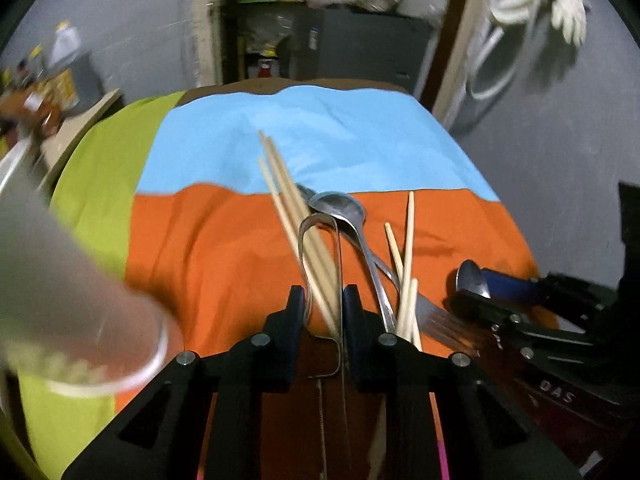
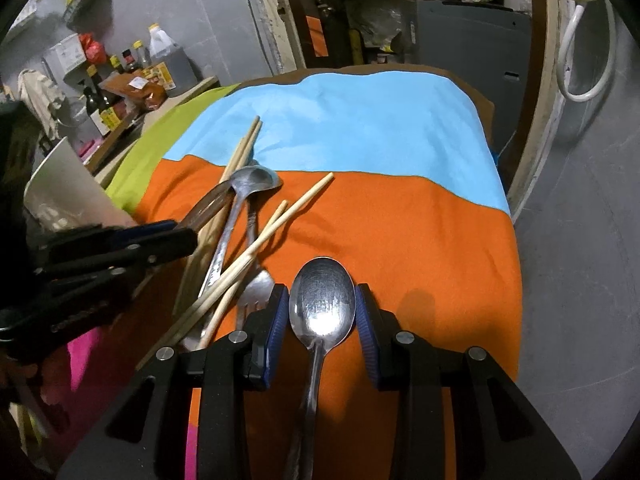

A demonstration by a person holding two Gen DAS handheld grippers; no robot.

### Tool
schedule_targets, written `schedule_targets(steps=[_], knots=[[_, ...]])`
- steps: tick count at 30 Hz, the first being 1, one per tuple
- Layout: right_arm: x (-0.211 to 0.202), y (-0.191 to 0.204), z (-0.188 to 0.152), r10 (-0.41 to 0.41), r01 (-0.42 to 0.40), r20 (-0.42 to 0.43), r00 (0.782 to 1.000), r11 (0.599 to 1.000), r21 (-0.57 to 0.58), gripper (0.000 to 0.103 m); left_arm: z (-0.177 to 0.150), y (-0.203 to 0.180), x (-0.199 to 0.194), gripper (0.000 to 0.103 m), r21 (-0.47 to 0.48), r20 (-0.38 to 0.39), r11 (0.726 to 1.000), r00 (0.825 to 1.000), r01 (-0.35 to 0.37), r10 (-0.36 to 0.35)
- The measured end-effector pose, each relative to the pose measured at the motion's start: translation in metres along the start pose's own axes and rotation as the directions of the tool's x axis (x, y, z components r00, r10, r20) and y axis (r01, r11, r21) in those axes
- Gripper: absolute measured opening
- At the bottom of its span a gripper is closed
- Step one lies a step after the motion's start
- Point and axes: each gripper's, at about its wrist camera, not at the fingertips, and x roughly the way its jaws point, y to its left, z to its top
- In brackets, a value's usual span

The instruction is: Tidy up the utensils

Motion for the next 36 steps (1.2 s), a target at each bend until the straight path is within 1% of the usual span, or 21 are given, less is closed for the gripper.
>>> schedule_targets(steps=[3, 6, 8, 13, 16, 17, 19, 23, 25, 27, 29, 30, 31, 32, 34, 36], knots=[[-0.004, 0.002, -0.004, 0.006, -0.006, 0.004, 1.000, 1.000, -0.003, 0.031, -0.009, 0.007, -0.010, 0.016, -0.045, -0.012, 0.999, 1.000, -0.013, 0.012], [-0.004, 0.002, -0.005, 0.006, -0.005, 0.004, 1.000, 1.000, -0.007, 0.031, -0.013, 0.008, -0.008, 0.016, -0.073, -0.044, 0.997, 0.999, -0.028, 0.025], [-0.004, 0.003, -0.005, 0.004, -0.004, 0.002, 1.000, 1.000, -0.006, 0.031, -0.018, 0.003, -0.008, 0.016, -0.076, -0.069, 0.996, 0.997, -0.040, 0.035], [-0.001, 0.004, -0.003, 0.003, -0.003, -0.014, 1.000, 1.000, -0.006, 0.032, -0.020, 0.003, -0.002, 0.016, -0.076, -0.126, 0.997, 0.992, -0.033, 0.023], [0.004, 0.001, 0.001, 0.012, -0.012, -0.040, 0.999, 1.000, 0.016, 0.032, -0.013, 0.004, 0.003, 0.016, -0.077, -0.155, 0.997, 0.988, -0.028, 0.016], [0.006, 0.000, 0.002, 0.014, -0.013, -0.047, 0.999, 1.000, 0.020, 0.032, -0.010, 0.004, 0.007, 0.016, -0.077, -0.176, 0.997, 0.984, -0.026, 0.012], [0.011, -0.001, 0.006, 0.009, -0.007, -0.071, 0.997, 1.000, 0.026, 0.033, -0.006, 0.005, 0.009, 0.017, -0.083, -0.194, 0.996, 0.981, -0.027, 0.010], [0.015, 0.004, 0.009, -0.020, 0.021, -0.087, 0.996, 1.000, 0.010, 0.033, -0.006, 0.006, 0.009, 0.016, -0.091, -0.203, 0.995, 0.979, -0.030, 0.011], [0.015, 0.006, 0.009, -0.035, 0.036, -0.087, 0.996, 0.999, 0.009, 0.032, -0.009, 0.007, 0.006, 0.016, -0.100, -0.197, 0.995, 0.980, -0.029, 0.009], [0.012, 0.003, 0.008, -0.025, 0.028, -0.078, 0.997, 0.999, 0.036, 0.032, -0.011, 0.007, 0.000, 0.016, -0.113, -0.180, 0.993, 0.984, -0.018, -0.003], [0.003, 0.001, 0.006, -0.012, 0.015, -0.049, 0.999, 0.998, 0.059, 0.032, -0.017, 0.008, -0.015, 0.016, -0.128, -0.129, 0.992, 0.991, 0.012, -0.029], [-0.004, 0.002, 0.002, -0.017, 0.018, -0.026, 1.000, 0.998, 0.058, 0.032, -0.019, 0.009, -0.021, 0.016, -0.130, -0.106, 0.991, 0.994, 0.022, -0.036], [-0.011, 0.004, 0.000, -0.019, 0.020, -0.003, 1.000, 0.998, 0.055, 0.032, -0.023, 0.009, -0.033, 0.015, -0.130, -0.060, 0.991, 0.997, 0.042, -0.050], [-0.021, 0.007, -0.003, -0.025, 0.023, 0.030, 0.999, 0.998, 0.051, 0.031, -0.025, 0.008, -0.040, 0.015, -0.129, -0.038, 0.990, 0.998, 0.049, -0.054], [-0.043, 0.017, -0.010, -0.050, 0.046, 0.105, 0.993, 0.998, 0.039, 0.031, -0.032, 0.008, -0.062, 0.015, -0.129, 0.043, 0.990, 0.998, 0.053, -0.048], [-0.059, 0.028, -0.013, -0.077, 0.073, 0.162, 0.984, 0.997, 0.035, 0.031, -0.035, 0.008, -0.079, 0.015, -0.139, 0.090, 0.989, 0.995, 0.048, -0.036]])
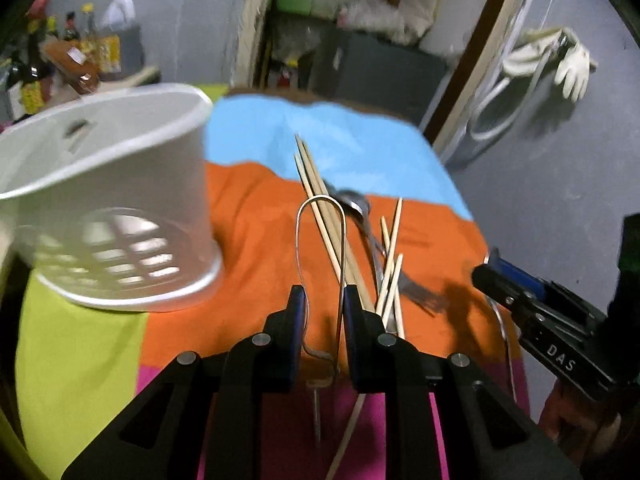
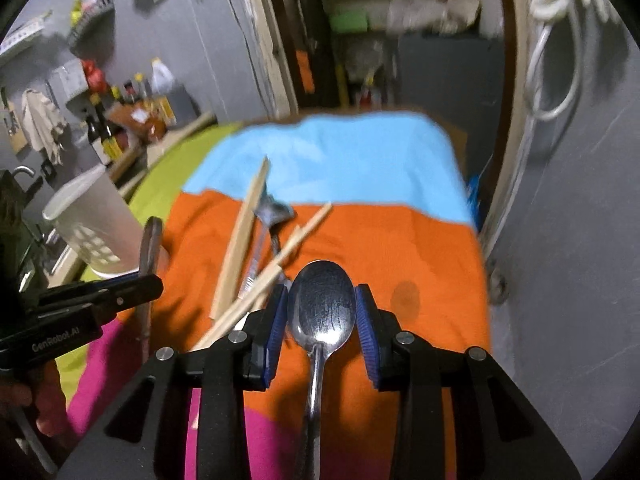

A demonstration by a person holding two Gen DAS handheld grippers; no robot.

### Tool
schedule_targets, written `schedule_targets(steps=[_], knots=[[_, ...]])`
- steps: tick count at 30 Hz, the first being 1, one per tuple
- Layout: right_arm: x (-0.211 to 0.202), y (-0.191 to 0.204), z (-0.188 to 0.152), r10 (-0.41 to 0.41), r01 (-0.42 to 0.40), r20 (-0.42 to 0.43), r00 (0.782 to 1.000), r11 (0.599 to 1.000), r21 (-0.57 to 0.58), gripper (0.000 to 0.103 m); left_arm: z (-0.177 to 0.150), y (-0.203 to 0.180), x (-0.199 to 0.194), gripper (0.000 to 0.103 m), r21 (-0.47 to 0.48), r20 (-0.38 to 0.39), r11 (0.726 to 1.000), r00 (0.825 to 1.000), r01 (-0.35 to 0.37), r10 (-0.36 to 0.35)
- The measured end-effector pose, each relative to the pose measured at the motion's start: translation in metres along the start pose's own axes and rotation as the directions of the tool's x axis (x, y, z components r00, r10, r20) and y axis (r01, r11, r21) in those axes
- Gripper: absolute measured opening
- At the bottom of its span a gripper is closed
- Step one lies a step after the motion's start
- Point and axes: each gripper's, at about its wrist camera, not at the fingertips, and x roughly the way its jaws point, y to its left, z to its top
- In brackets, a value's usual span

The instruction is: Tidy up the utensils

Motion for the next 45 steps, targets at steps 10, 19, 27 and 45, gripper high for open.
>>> schedule_targets(steps=[10, 19, 27, 45], knots=[[-0.057, 0.071, 0.038, 0.009, -0.001, 0.274, 0.962, 1.000, -0.030, 0.031, 0.036, 0.010, -0.083, 0.015, 0.045, 0.252, 0.999, 0.968, 0.003, -0.014], [-0.058, 0.149, 0.106, 0.205, -0.190, 0.455, 0.867, 0.979, -0.079, 0.031, 0.080, 0.065, -0.158, 0.015, 0.030, 0.332, 1.000, 0.943, 0.005, -0.014], [-0.041, 0.189, 0.138, 0.256, -0.244, 0.516, 0.818, 0.965, -0.092, 0.031, 0.109, 0.120, -0.189, 0.015, -0.018, 0.399, 0.999, 0.916, -0.034, 0.039], [0.019, 0.197, 0.141, 0.234, -0.271, 0.488, 0.841, 0.962, 0.006, 0.032, 0.102, 0.182, -0.135, 0.015, -0.107, 0.306, 0.991, 0.946, -0.076, 0.105]])
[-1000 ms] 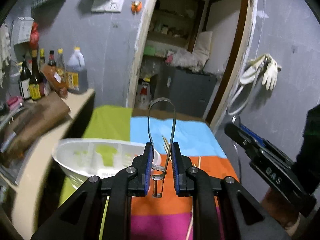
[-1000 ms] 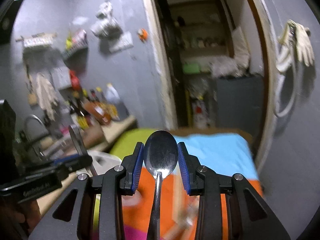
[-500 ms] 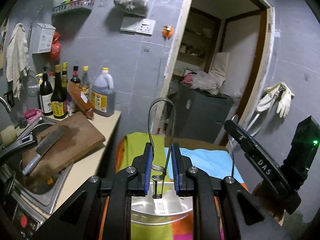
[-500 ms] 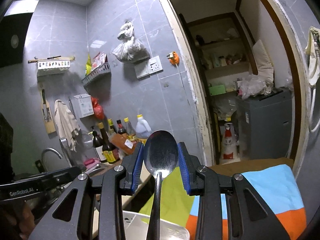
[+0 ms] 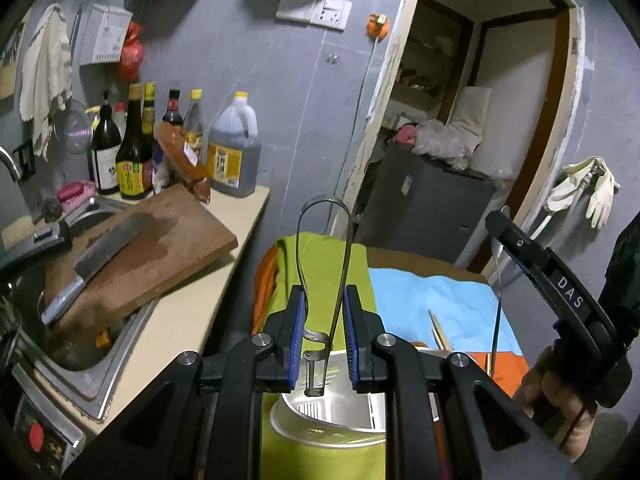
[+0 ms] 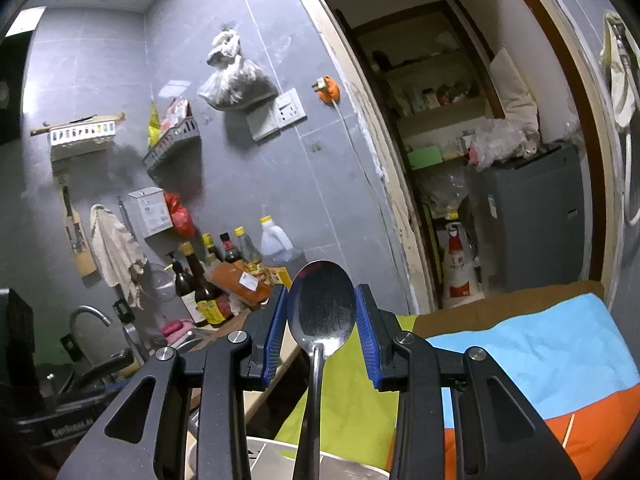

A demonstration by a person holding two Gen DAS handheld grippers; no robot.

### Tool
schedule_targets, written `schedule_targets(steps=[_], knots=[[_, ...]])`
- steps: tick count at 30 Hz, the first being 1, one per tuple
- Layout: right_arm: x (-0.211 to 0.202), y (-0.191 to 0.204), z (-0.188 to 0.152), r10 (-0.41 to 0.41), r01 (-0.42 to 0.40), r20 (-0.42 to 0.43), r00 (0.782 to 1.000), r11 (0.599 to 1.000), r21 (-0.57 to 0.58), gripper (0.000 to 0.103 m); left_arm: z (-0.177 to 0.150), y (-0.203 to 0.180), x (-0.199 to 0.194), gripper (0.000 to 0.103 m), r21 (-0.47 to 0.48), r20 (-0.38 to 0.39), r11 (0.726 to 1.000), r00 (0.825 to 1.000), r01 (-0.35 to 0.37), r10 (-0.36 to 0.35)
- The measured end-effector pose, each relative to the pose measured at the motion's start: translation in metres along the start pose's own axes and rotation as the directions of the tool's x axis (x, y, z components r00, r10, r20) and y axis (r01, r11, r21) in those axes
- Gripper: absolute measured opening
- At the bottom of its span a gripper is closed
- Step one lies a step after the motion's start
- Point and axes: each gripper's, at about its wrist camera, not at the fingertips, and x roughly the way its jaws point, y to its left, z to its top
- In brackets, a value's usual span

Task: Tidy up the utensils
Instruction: 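Carry the utensil in the left tool into the white caddy while the right tool drops its spoon in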

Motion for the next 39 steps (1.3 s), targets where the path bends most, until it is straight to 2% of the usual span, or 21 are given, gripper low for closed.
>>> schedule_targets(steps=[13, 25, 32, 39], knots=[[0.012, -0.002, -0.030, -0.060, 0.055, -0.084, 0.995, 0.997, -0.050, 0.032, -0.020, -0.005, 0.019, 0.015, 0.026, -0.054, 1.000, 0.999, 0.007, -0.005], [0.001, -0.006, -0.057, -0.085, 0.069, -0.198, 0.977, 0.994, -0.086, 0.032, -0.037, -0.005, 0.034, 0.015, 0.029, -0.112, 1.000, 0.994, 0.009, -0.006], [0.000, -0.010, -0.070, -0.089, 0.066, -0.289, 0.953, 0.994, -0.086, 0.032, -0.042, 0.004, 0.035, 0.015, -0.042, -0.140, 0.998, 0.989, 0.037, -0.043], [-0.004, -0.009, -0.070, -0.080, 0.051, -0.314, 0.946, 0.994, -0.099, 0.033, -0.039, 0.009, 0.033, 0.017, -0.084, -0.162, 0.995, 0.984, 0.058, -0.071]])
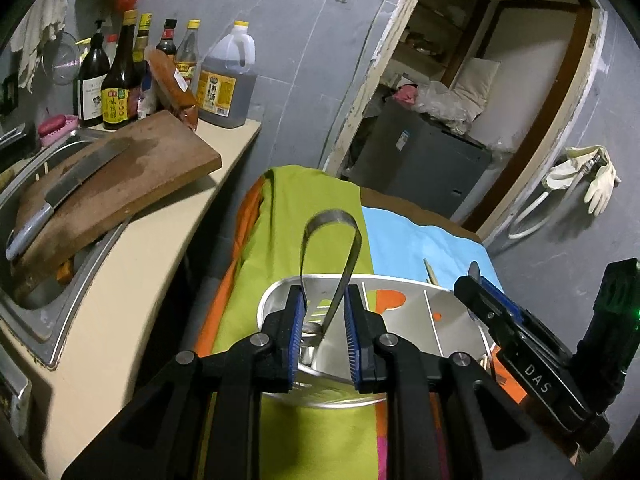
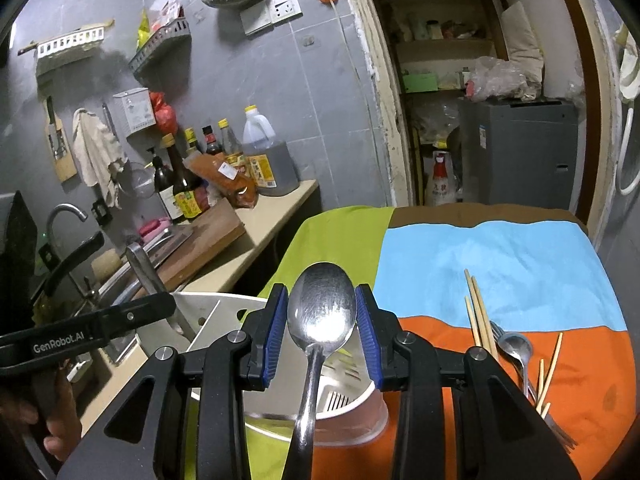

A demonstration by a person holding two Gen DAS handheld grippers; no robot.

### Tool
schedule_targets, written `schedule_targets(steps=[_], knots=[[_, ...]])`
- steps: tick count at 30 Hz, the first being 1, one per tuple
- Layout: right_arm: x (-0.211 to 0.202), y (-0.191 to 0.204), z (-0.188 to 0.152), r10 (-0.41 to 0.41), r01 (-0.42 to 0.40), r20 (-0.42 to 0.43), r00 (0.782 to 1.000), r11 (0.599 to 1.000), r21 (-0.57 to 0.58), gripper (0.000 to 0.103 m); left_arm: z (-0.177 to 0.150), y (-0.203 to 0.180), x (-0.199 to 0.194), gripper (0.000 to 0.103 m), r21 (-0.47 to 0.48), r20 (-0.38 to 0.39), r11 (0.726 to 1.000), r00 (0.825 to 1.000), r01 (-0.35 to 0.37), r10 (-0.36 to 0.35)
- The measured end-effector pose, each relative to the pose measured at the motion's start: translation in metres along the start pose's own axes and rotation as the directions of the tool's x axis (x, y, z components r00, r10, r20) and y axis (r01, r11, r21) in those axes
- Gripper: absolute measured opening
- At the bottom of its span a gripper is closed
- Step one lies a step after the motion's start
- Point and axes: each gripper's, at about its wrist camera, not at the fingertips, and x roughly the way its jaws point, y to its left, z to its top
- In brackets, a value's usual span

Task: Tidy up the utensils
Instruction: 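Carry the utensil in the left tool into the white caddy while the right tool drops its spoon in, then move both tools back over the remaining chopsticks and spoons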

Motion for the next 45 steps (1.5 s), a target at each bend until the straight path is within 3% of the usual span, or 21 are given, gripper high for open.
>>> schedule_targets(steps=[6, 12, 19, 36, 45], knots=[[0.001, 0.000, 0.003, 0.013, -0.013, -0.002, 1.000, 1.000, -0.005, 0.031, -0.003, -0.002, 0.002, 0.019, 0.013, -0.003, 1.000, 1.000, -0.015, 0.016], [-0.002, 0.002, 0.017, 0.044, -0.044, 0.027, 0.999, 0.999, -0.012, 0.022, -0.005, -0.003, 0.002, 0.019, 0.016, 0.000, 1.000, 1.000, -0.016, 0.016], [0.000, -0.004, 0.017, 0.039, -0.039, 0.007, 0.999, 0.999, 0.012, 0.022, -0.006, -0.004, 0.004, 0.019, 0.015, -0.005, 1.000, 1.000, -0.009, 0.010], [-0.013, -0.005, 0.038, 0.055, -0.060, 0.079, 0.995, 0.996, 0.061, 0.022, -0.007, -0.010, 0.003, 0.019, 0.021, -0.005, 1.000, 1.000, 0.001, -0.001], [-0.035, -0.005, 0.042, 0.027, -0.031, 0.124, 0.992, 0.999, 0.033, 0.028, -0.002, -0.025, -0.016, 0.025, 0.047, 0.069, 0.999, 0.998, 0.009, -0.012]])
